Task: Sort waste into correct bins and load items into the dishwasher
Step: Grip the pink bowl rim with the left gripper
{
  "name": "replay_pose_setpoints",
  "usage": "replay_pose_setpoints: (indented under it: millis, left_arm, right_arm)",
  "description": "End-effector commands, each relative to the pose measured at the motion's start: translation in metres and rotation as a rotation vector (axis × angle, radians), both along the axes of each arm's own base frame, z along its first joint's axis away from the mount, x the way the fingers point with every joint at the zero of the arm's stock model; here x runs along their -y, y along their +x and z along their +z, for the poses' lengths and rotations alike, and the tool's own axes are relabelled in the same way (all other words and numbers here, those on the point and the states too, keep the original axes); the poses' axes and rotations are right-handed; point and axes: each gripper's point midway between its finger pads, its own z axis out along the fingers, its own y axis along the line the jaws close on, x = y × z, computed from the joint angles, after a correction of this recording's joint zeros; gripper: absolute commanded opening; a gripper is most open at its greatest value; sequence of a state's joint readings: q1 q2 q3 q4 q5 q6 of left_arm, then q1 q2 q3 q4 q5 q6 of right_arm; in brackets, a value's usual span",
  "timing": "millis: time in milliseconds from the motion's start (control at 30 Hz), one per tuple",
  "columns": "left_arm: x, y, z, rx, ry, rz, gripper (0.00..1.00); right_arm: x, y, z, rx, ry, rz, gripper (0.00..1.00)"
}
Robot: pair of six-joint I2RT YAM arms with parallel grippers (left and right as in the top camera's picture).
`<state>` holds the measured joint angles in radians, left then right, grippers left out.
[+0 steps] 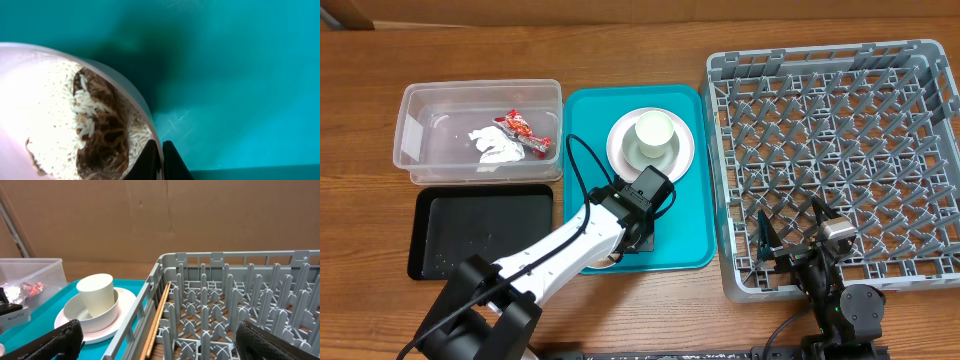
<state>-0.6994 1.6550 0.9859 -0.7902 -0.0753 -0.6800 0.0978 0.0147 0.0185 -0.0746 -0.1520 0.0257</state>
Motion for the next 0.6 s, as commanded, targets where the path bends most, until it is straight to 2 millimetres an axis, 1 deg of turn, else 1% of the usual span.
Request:
replay_pose_setpoints:
  millis: [0,100,167,200,300,400,567]
  left_arm:
    - [0.005,0.004,0.01,-0.004,-0.02,-0.005,0.04]
    - [0.01,0.011,0.025,0.012,-0.023,-0.025,0.04]
    - [0.015,0.017,0.042,0.023,-0.03,-0.039,0.04]
    - [0.016,0.018,0.045,0.023,-0.031,-0.046,0.04]
    - [0.015,0.017,0.05,0.016,-0.022,-0.069,0.04]
    - [0.01,0.015,0.051,-0.001,-0.007,-0.098,0.04]
    - [0.012,0.015,0.054,-0.035,-0.073,-0.139,0.04]
  right_arm:
    - [0.003,0.001,-0.001,0.007,-0.002,-0.013,1.0]
    - [0.003,0.001,-0.001,0.007,-0.002,-0.013,1.0]
    - [0.003,0.001,-0.001,0.007,-0.002,-0.013,1.0]
    - [0.003,0.001,-0.001,0.007,-0.002,-0.013,1.0]
    - [0.003,0.001,-0.001,0.007,-0.002,-0.013,1.0]
    - [0.003,0.001,-0.001,0.007,-0.002,-0.013,1.0]
    - [0.003,0.001,-0.001,0.007,-0.002,-0.013,1.0]
